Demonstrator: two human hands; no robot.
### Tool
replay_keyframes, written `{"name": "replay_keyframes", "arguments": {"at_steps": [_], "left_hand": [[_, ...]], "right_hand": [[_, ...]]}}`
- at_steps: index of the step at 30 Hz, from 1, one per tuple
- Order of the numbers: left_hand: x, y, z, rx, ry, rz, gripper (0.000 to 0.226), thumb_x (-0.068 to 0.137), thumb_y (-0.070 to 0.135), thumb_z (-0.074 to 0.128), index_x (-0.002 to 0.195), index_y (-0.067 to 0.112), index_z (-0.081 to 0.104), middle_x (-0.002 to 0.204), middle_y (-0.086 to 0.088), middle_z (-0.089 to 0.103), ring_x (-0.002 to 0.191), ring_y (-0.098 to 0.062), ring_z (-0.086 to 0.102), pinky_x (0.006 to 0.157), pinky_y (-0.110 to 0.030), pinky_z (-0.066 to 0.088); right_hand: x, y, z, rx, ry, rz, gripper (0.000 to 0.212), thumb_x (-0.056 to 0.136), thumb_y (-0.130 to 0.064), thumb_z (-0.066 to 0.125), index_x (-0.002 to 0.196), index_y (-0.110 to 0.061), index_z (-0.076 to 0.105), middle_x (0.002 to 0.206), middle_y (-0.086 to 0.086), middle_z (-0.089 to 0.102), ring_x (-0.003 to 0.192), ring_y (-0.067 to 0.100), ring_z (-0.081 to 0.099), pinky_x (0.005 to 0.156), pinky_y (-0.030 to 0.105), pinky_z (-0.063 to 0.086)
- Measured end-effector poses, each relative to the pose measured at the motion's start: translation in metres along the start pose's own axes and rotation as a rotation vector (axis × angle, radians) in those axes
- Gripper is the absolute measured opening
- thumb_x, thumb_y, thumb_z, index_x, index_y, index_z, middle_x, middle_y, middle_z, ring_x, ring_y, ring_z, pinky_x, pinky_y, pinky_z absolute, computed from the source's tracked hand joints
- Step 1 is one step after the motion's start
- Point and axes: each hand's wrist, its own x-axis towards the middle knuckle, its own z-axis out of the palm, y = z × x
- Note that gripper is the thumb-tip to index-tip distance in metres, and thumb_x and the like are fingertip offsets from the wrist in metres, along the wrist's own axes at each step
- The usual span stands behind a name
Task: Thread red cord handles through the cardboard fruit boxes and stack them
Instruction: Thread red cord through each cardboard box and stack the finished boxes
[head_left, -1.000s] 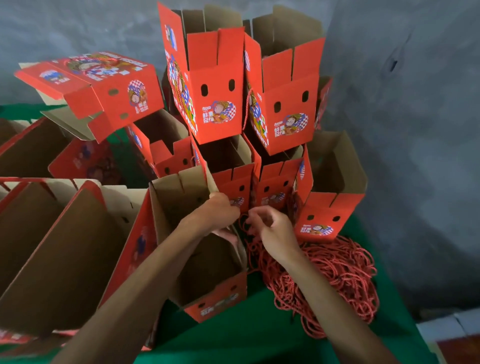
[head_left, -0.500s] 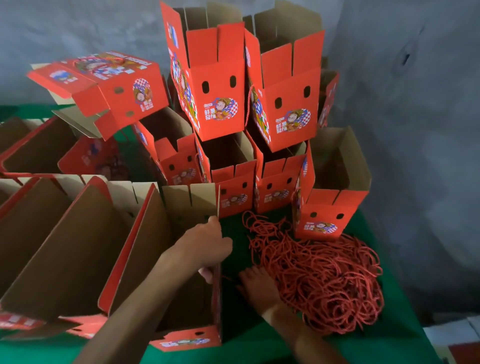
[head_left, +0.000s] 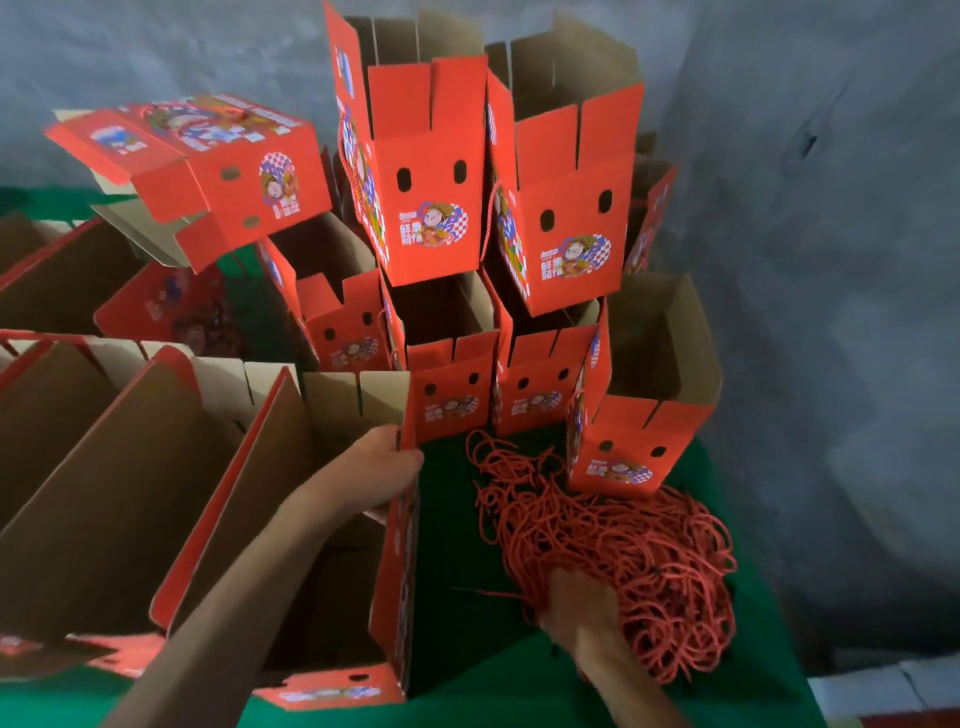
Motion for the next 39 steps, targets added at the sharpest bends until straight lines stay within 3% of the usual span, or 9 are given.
{"name": "replay_keyframes", "arguments": {"at_steps": [6, 9, 16, 22, 24, 28, 31, 35, 39], "left_hand": [[0.009, -0.007, -0.002, 0.001, -0.038, -0.034, 0.013, 0.103, 0.022, 0.042, 0.111, 0.033, 0.044, 0.104, 0.0, 0.064, 0.089, -0.019, 0.068, 0.049, -0.024, 0.057], [0.007, -0.014, -0.008, -0.012, -0.063, -0.033, 0.018, 0.099, 0.02, 0.048, 0.101, 0.037, 0.047, 0.106, 0.001, 0.066, 0.094, -0.018, 0.069, 0.056, -0.025, 0.058], [0.008, -0.031, -0.024, -0.148, -0.136, -0.128, 0.042, 0.093, 0.018, 0.055, 0.128, 0.029, 0.035, 0.114, -0.007, 0.063, 0.103, -0.026, 0.066, 0.072, -0.034, 0.056], [0.01, -0.04, -0.034, -0.196, -0.22, -0.118, 0.043, 0.087, 0.017, 0.058, 0.13, 0.016, 0.051, 0.11, -0.018, 0.073, 0.101, -0.035, 0.072, 0.092, -0.047, 0.058], [0.012, -0.043, -0.035, -0.216, -0.237, -0.115, 0.047, 0.084, 0.022, 0.061, 0.13, 0.014, 0.051, 0.112, -0.02, 0.073, 0.104, -0.037, 0.07, 0.097, -0.05, 0.055], [0.017, -0.045, -0.031, -0.221, -0.234, -0.108, 0.045, 0.085, 0.03, 0.059, 0.126, 0.01, 0.057, 0.102, -0.015, 0.076, 0.094, -0.031, 0.074, 0.08, -0.038, 0.057], [0.02, -0.046, -0.031, -0.217, -0.22, -0.095, 0.043, 0.089, 0.036, 0.056, 0.125, 0.012, 0.059, 0.1, -0.011, 0.077, 0.093, -0.028, 0.075, 0.079, -0.036, 0.057], [0.018, -0.044, -0.028, -0.225, -0.254, -0.031, 0.057, 0.087, 0.064, 0.057, 0.126, 0.023, 0.056, 0.102, 0.0, 0.078, 0.095, -0.019, 0.075, 0.074, -0.029, 0.057], [0.017, -0.044, -0.022, -0.344, -0.275, -0.016, 0.072, 0.081, 0.088, 0.041, 0.123, 0.031, 0.058, 0.114, 0.001, 0.075, 0.105, -0.018, 0.073, 0.077, -0.033, 0.059]], "right_hand": [[0.008, -0.05, 0.003, 0.196, 0.128, -0.355, 0.031, 0.098, -0.03, 0.06, 0.129, -0.024, 0.062, 0.13, 0.001, 0.062, 0.122, 0.024, 0.059, 0.098, 0.036, 0.047], [0.02, -0.089, 0.012, 0.158, 0.135, -0.341, 0.037, 0.098, -0.034, 0.062, 0.13, -0.017, 0.058, 0.13, 0.008, 0.058, 0.123, 0.03, 0.056, 0.098, 0.039, 0.046], [0.03, -0.105, 0.026, 0.187, 0.09, -0.265, 0.031, 0.102, -0.033, 0.05, 0.115, -0.013, 0.07, 0.123, 0.012, 0.069, 0.116, 0.034, 0.064, 0.095, 0.041, 0.047], [0.031, -0.106, -0.015, 1.042, 0.102, -0.269, 0.01, 0.094, -0.024, 0.073, 0.085, -0.02, 0.073, 0.081, 0.002, 0.077, 0.074, 0.014, 0.072, 0.077, 0.044, 0.061], [0.031, -0.111, -0.033, 1.228, 0.182, -0.297, 0.011, 0.095, -0.031, 0.074, 0.087, -0.024, 0.076, 0.084, -0.002, 0.077, 0.078, 0.013, 0.073, 0.077, 0.039, 0.061], [0.024, -0.122, -0.048, 1.472, 0.227, -0.355, 0.01, 0.096, -0.019, 0.073, 0.09, -0.025, 0.079, 0.088, 0.008, 0.077, 0.083, 0.031, 0.074, 0.085, 0.049, 0.061], [0.022, -0.127, -0.055, 1.504, 0.237, -0.322, 0.013, 0.097, -0.016, 0.072, 0.087, -0.02, 0.078, 0.082, 0.005, 0.077, 0.077, 0.026, 0.073, 0.084, 0.046, 0.061], [0.017, -0.128, -0.062, 1.455, 0.22, -0.268, 0.016, 0.1, -0.02, 0.067, 0.096, -0.009, 0.077, 0.082, 0.006, 0.076, 0.075, 0.017, 0.073, 0.072, 0.022, 0.058], [0.013, -0.124, -0.066, 1.242, 0.256, -0.321, 0.023, 0.105, -0.027, 0.059, 0.098, -0.016, 0.078, 0.087, -0.004, 0.076, 0.08, 0.008, 0.072, 0.077, 0.027, 0.06]]}}
